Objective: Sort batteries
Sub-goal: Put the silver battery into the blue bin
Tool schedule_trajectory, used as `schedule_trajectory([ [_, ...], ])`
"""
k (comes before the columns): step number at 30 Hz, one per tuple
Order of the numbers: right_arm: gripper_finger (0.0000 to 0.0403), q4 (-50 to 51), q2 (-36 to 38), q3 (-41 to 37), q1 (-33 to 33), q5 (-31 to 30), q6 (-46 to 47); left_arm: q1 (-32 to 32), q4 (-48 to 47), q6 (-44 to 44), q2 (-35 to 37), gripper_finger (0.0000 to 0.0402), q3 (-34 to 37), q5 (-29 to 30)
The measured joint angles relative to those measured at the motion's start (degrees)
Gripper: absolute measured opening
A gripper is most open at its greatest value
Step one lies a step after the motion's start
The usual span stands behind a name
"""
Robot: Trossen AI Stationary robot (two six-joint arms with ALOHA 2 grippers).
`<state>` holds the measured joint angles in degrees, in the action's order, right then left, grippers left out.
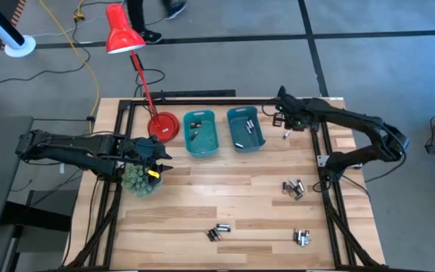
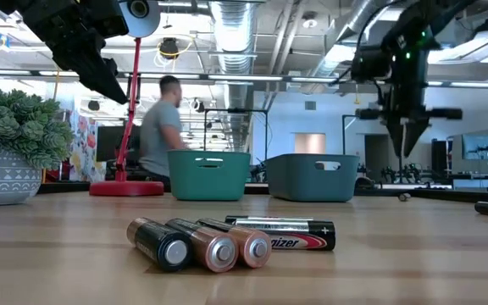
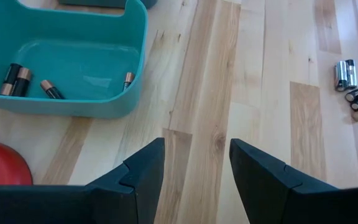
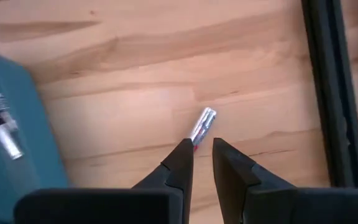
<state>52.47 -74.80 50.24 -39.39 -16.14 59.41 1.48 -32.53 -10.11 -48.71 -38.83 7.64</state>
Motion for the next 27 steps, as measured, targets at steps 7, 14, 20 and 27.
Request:
schedule_trajectory([
  [7, 0.0077, -4.7, -5.4, -5.0, -1.6, 0.0, 8.2, 0.0, 0.0, 0.0, 0.0, 0.0178, 0.0, -0.1],
  [14, 0.0077, -6.7, -11.0, -6.2, -2.0, 1.3, 10.7, 0.0, -0.1, 0.0, 0.0, 0.0178, 0.0, -1.0],
  [20, 0.0077, -6.3, -9.2, -6.2, 0.2, 1.4, 10.4, 0.0, -0.1, 0.0, 0.0, 0.0178, 0.0, -1.0],
  [27, 0.0077, -6.3, -3.1, -6.2, 2.5, -0.1, 6.4, 0.0, 0.2, -0.2, 0.0, 0.0178, 0.0, -1.0],
])
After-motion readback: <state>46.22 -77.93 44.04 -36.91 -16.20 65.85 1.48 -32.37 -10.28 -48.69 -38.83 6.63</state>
